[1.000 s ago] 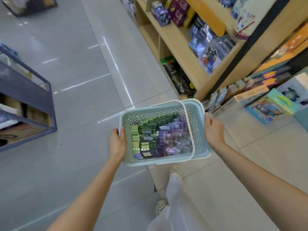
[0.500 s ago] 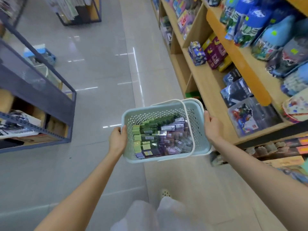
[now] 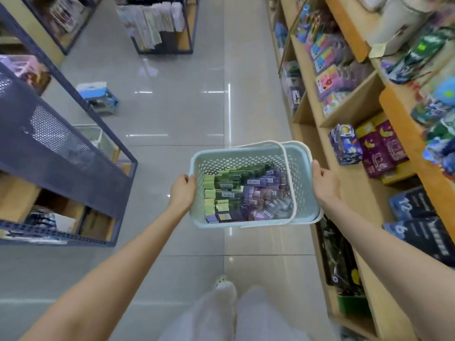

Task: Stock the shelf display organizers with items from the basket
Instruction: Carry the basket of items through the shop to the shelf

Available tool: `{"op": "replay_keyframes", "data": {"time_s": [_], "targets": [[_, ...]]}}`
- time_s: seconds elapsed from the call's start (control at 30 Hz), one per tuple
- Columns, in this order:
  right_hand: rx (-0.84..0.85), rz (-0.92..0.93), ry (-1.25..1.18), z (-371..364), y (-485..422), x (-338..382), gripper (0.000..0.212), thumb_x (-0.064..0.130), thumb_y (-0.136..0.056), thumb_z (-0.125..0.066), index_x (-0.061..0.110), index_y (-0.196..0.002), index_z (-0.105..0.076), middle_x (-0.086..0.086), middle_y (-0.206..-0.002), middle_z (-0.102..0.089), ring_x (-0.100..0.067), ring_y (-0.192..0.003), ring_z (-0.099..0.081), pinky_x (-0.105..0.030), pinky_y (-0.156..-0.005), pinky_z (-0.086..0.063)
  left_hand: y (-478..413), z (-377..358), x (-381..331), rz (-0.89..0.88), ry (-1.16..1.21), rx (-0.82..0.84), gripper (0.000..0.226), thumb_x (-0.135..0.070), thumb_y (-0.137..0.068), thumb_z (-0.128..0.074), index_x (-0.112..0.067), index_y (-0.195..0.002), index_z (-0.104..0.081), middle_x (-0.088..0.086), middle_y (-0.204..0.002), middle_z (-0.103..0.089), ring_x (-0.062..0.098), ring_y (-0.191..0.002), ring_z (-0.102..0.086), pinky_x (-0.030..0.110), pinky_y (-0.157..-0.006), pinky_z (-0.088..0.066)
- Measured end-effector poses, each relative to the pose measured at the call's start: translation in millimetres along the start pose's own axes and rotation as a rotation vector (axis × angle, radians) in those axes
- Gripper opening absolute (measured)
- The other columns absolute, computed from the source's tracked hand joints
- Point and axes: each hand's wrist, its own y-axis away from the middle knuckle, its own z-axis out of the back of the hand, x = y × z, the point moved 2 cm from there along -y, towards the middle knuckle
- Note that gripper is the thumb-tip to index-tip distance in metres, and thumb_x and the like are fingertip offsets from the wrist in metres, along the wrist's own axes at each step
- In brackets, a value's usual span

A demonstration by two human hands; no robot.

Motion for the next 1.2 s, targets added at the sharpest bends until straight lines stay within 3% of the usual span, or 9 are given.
{"op": "replay_keyframes", "data": {"time_s": [0.13, 0.3, 0.5, 0.57, 0.73, 1.07, 1.2], "targets": [[-0.021, 0.016, -0.006, -19.0, -73.7, 46.9, 0.052, 0.037, -0.101, -0.032, 0.014, -0.054, -0.038, -0.003, -0.059, -0.042, -0.016, -0.057, -0.039, -0.032, -0.053, -0.029, -75.9, 13.0, -45.9, -0.005, 0.022, -0.014, 0.026, -0.024, -0.099, -0.033, -0.006, -0.087, -0.047, 0.002, -0.072, -0.045, 0.022, -0.071, -0.043, 0.033, -0.060, -0.034], [-0.003, 0.078, 0.034, -47.6, -182.1, 103.5, 0.053, 0.041, -0.100, -0.029, 0.014, -0.056, -0.039, -0.009, -0.063, -0.047, -0.025, -0.068, -0.045, -0.034, -0.065, -0.033, -170.8, 17.8, -97.0, 0.015, 0.067, -0.047, 0.027, -0.023, -0.098, -0.034, -0.010, -0.077, -0.045, 0.001, -0.069, -0.044, 0.017, -0.063, -0.039, 0.029, -0.054, -0.032], [0.110, 0.170, 0.042, -91.9, -313.9, 200.1, 0.047, 0.036, -0.101, -0.031, 0.007, -0.068, -0.048, -0.010, -0.065, -0.044, -0.020, -0.061, -0.039, -0.031, -0.058, -0.027, -286.8, 28.0, -144.8, 0.089, 0.100, -0.125, 0.029, -0.023, -0.098, -0.033, -0.010, -0.076, -0.046, 0.002, -0.069, -0.045, 0.019, -0.065, -0.042, 0.029, -0.053, -0.032], [0.128, 0.182, 0.047, -112.8, -349.7, 229.8, 0.048, 0.037, -0.101, -0.031, 0.010, -0.063, -0.044, -0.008, -0.062, -0.042, -0.019, -0.059, -0.038, -0.030, -0.059, -0.029, -322.0, 36.9, -158.2, 0.107, 0.086, -0.159, 0.028, -0.023, -0.099, -0.033, -0.007, -0.081, -0.048, 0.002, -0.069, -0.046, 0.019, -0.064, -0.041, 0.029, -0.052, -0.030], [0.186, 0.180, 0.095, -177.3, -426.7, 310.4, 0.049, 0.036, -0.102, -0.031, 0.011, -0.060, -0.041, -0.003, -0.058, -0.038, -0.016, -0.055, -0.034, -0.030, -0.050, -0.027, -418.7, 75.4, -179.0, 0.137, 0.118, -0.205, 0.029, -0.022, -0.099, -0.034, -0.007, -0.079, -0.048, 0.002, -0.065, -0.045, 0.018, -0.060, -0.041, 0.027, -0.051, -0.030], [0.224, 0.269, 0.140, -336.5, -549.8, 468.0, 0.049, 0.036, -0.100, -0.035, 0.002, -0.069, -0.050, -0.019, -0.071, -0.047, -0.024, -0.071, -0.042, -0.034, -0.063, -0.028, -613.6, 187.6, -186.4, 0.210, 0.241, -0.275, 0.028, -0.026, -0.099, -0.035, -0.006, -0.087, -0.051, 0.003, -0.074, -0.051, 0.022, -0.072, -0.050, 0.032, -0.066, -0.042], [0.259, 0.336, 0.141, -395.6, -589.4, 532.4, 0.049, 0.035, -0.100, -0.035, 0.004, -0.064, -0.045, -0.018, -0.067, -0.042, -0.021, -0.068, -0.037, -0.034, -0.060, -0.021, -682.6, 229.4, -188.8, 0.240, 0.213, -0.341, 0.024, -0.023, -0.096, -0.037, -0.008, -0.080, -0.047, 0.007, -0.074, -0.047, 0.021, -0.069, -0.043, 0.031, -0.057, -0.033]]}}
